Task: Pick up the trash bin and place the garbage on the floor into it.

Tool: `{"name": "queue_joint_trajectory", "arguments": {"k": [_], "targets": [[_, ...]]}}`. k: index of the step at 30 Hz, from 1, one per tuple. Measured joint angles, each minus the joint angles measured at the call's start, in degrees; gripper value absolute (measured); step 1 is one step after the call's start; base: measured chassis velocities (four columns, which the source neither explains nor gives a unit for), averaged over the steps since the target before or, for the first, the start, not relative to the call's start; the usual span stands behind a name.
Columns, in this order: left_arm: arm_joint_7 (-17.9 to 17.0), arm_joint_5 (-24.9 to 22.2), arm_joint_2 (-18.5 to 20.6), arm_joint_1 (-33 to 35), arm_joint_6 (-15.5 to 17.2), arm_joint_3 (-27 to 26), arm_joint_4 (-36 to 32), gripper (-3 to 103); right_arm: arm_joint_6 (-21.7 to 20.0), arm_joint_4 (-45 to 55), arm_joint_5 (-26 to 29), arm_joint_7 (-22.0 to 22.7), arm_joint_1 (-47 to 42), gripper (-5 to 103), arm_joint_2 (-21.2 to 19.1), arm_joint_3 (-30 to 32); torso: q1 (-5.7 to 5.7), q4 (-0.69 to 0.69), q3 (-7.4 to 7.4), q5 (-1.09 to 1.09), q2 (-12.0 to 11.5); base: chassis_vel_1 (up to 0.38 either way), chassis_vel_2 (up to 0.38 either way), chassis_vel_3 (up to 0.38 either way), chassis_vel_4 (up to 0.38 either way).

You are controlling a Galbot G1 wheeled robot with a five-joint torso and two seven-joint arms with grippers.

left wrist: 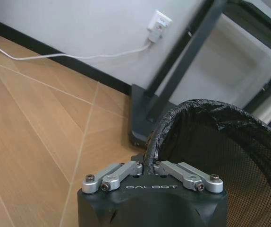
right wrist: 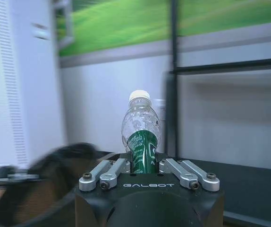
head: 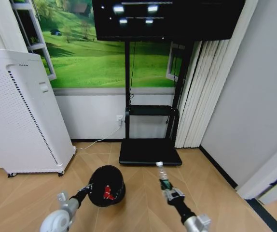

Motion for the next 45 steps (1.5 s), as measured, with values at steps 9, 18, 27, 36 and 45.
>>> {"name": "queue_joint_trajectory", "arguments": {"k": [9, 18, 27, 36, 45], "targets": [[-0.2, 3.4, -1.4, -0.8, -1.3, 3.2, 3.0, 4, 5.9, -2.8, -6.8, -6.3, -1.8, 21, -1.2, -8.1, 0.0, 0.0, 0.0, -0.02, 0.0, 0.0, 0.0, 0.0, 0.0], [1.1, 11.0, -1.9, -0.3, -1.1, 7.8, 2.0, 4, 7.6, -3.1, -7.4, -10.1, -1.2, 21, -2.7, -10.5, 0.0, 0.01, 0.0, -0.02, 0.0, 0.0, 0.0, 0.0, 0.0], [8.7, 23.0, -1.8, 0.6, -3.3, 8.4, 2.0, 4, 7.8, -6.0, -8.3, -10.5, 1.5, 21, -1.7, -12.7, 0.0, 0.01, 0.0, -0.02, 0.0, 0.0, 0.0, 0.0, 0.0], [24.0, 23.3, -1.1, 3.1, -4.0, 7.0, -2.0, 4, 8.2, -11.8, -8.7, -10.4, 5.8, 21, -0.2, -14.9, 0.0, 0.0, 0.0, -0.02, 0.0, 0.0, 0.0, 0.0, 0.0], [24.6, 22.2, -1.0, 4.8, -4.3, 4.3, -2.6, 4, 9.0, -14.6, -7.1, -10.2, 10.1, 21, -1.9, -12.2, 0.0, 0.02, 0.01, -0.02, 0.0, 0.0, 0.0, 0.0, 0.0]]}}
